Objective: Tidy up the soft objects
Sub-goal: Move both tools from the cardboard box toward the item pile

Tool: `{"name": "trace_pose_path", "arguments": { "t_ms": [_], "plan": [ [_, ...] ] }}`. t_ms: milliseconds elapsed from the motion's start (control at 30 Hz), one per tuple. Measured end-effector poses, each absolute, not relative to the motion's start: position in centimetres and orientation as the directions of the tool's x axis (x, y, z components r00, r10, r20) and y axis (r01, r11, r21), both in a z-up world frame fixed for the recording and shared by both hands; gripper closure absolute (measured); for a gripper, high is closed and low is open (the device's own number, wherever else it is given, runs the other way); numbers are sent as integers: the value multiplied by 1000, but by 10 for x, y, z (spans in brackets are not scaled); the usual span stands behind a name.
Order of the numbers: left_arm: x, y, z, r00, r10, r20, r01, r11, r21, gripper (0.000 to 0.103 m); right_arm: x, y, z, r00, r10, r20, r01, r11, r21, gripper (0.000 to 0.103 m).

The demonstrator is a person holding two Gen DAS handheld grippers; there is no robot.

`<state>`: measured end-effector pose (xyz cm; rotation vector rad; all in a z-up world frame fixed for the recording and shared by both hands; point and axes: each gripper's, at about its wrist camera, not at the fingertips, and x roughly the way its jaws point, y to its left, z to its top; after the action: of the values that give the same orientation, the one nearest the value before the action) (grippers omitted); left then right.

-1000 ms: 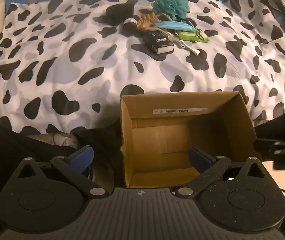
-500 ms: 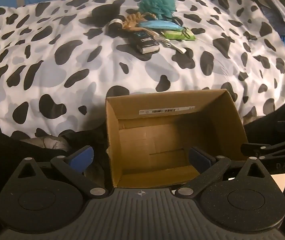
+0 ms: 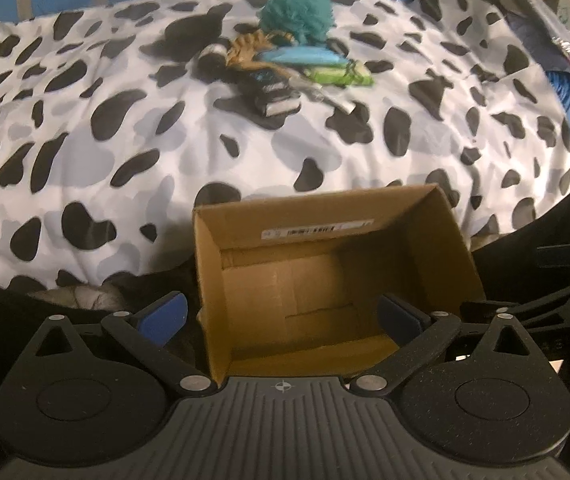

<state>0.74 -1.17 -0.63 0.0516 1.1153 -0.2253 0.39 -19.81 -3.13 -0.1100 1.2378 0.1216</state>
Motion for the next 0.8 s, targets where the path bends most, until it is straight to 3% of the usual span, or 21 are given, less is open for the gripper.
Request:
{"name": "trace_pose_path", "arguments": {
  "t_ms": [233,533,800],
  "plan": [
    [10,-11,0,458,-116,-882,183,983,-34,0,6,-196,-28,347,42,-937,-169,986,-18,0],
    [22,5,-13,407,-224,-886,122,974,-191,0,8,-193,-29,361,40,-932,-179,984,-27,0],
    [27,-4,-18,391,-237,-889,135,971,-199,0,11,-195,-30,357,46,-933,-171,985,-17,0]
  ]
}}
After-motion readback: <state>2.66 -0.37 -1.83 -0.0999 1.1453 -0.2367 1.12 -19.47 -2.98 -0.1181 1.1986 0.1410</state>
